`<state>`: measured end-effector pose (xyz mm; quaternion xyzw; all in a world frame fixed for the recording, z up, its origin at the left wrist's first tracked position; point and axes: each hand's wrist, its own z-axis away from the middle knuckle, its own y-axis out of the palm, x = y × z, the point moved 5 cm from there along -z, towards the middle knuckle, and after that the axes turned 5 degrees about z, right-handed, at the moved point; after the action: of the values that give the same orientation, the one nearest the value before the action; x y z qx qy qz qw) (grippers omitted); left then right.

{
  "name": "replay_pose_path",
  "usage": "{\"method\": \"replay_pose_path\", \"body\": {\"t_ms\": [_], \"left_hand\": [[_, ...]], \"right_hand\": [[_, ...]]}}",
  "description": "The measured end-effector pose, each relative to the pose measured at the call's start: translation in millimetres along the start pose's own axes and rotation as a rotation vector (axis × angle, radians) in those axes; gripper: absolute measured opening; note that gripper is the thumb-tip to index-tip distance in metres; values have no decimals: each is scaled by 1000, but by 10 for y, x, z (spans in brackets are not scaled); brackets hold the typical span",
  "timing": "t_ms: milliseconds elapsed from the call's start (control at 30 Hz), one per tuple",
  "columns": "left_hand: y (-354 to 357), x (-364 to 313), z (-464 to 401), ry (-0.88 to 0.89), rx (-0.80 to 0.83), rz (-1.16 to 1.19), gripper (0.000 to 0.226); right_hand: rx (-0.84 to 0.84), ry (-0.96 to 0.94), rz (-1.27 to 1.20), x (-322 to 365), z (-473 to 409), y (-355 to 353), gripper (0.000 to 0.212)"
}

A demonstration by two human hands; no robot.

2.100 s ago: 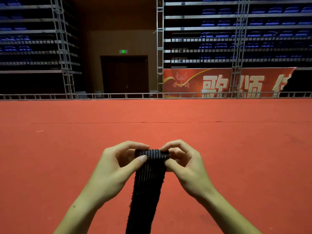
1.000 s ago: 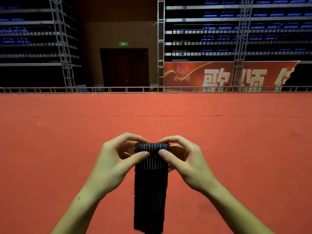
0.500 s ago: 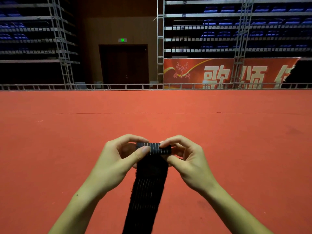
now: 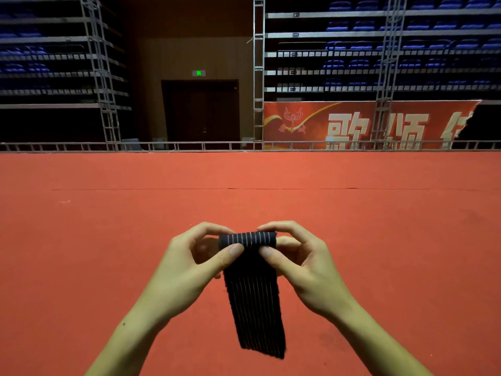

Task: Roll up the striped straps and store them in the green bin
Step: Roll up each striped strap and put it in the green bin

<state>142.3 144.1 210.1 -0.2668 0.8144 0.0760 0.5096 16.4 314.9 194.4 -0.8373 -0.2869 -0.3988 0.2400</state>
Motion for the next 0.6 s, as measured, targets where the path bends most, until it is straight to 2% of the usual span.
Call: {"method": "replay_pose_path", "body": {"t_ms": [100, 200, 333, 467, 600], "left_hand": [[54, 54, -21, -78, 46, 33, 39], [81, 73, -30, -78, 59, 79, 50], [97, 27, -33, -51, 35, 99, 28], [111, -7, -11, -34, 71, 117, 30], [95, -32, 3, 4, 101, 100, 30]], "right_hand": [[-17, -15, -1, -10, -16, 2, 25], [-42, -20, -13, -24, -10, -3, 28], [-51, -24, -11, -24, 0, -19, 34], [-38, 10, 23, -72, 33, -62, 39], [34, 82, -70, -76, 60, -39, 38]]}}
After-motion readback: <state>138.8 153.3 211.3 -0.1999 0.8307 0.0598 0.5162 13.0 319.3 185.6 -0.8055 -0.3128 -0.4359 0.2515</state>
